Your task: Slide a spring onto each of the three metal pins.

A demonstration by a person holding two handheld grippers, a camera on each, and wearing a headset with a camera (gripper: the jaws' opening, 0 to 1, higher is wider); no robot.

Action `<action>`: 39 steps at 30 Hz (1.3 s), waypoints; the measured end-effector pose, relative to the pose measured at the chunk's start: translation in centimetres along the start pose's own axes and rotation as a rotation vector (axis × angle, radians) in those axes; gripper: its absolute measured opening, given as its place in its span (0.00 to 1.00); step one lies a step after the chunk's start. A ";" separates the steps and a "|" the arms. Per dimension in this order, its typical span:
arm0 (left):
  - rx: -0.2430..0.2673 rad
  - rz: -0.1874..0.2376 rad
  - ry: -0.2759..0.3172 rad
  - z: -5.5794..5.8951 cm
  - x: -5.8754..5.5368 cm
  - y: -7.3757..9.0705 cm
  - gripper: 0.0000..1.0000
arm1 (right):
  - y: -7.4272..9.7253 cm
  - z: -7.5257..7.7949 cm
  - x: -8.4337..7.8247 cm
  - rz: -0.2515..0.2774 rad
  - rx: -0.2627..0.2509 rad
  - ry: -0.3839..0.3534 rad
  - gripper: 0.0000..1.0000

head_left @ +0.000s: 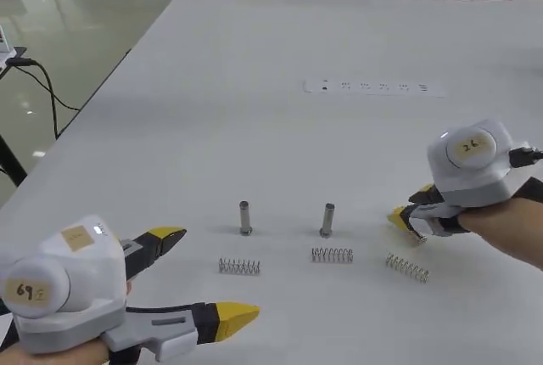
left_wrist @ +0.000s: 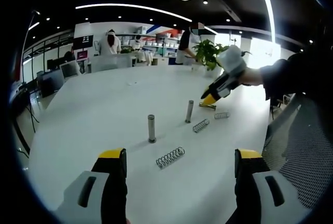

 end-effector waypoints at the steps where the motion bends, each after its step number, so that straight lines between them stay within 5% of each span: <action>1: 0.001 0.000 0.000 0.0 0.0 0.0 0.84 | -0.1 0.1 -0.1 -0.001 -0.001 0.002 0.25; 29: 0.008 -0.002 0.006 -0.2 -0.2 0.2 0.83 | -1.1 -0.3 -0.7 -0.083 -0.002 -0.126 0.10; 39: 0.010 -0.002 0.003 -0.3 0.0 0.3 0.83 | -0.5 -0.4 -0.2 -0.048 -0.015 -0.163 0.10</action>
Point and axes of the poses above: the centre of the closed fingertips' face, and the gripper's own axes: y roughly backward along the fingers, z roughly to its right, x roughly out of its top, the point moved 5 cm from there along y, roughly backward along the fingers, and after that the axes turned 13 degrees about z, right-handed, at the moved point
